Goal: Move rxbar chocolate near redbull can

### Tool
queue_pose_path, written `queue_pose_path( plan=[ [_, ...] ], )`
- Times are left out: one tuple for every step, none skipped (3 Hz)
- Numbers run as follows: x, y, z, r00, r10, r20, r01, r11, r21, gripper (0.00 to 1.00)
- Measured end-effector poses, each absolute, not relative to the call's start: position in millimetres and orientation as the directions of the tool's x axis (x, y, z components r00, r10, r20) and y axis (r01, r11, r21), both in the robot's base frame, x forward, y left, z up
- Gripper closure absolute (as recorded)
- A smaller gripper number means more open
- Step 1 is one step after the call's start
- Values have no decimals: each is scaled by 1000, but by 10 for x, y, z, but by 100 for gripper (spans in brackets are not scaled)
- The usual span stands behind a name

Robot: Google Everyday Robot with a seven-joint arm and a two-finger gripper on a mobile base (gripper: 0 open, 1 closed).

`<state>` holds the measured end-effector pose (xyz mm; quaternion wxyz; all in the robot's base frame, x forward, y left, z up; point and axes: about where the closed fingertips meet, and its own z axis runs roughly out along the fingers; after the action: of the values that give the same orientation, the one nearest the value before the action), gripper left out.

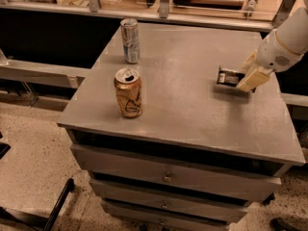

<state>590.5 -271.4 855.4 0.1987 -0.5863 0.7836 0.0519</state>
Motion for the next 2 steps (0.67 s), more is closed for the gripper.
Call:
queue_pose_path(
  plan=[
    [6105,-2670,8773,-244,-885,-397,-924,336,-181,100],
    [6368,-2407,8861,-227,-874,-430,-928,328,-177,100]
  ],
)
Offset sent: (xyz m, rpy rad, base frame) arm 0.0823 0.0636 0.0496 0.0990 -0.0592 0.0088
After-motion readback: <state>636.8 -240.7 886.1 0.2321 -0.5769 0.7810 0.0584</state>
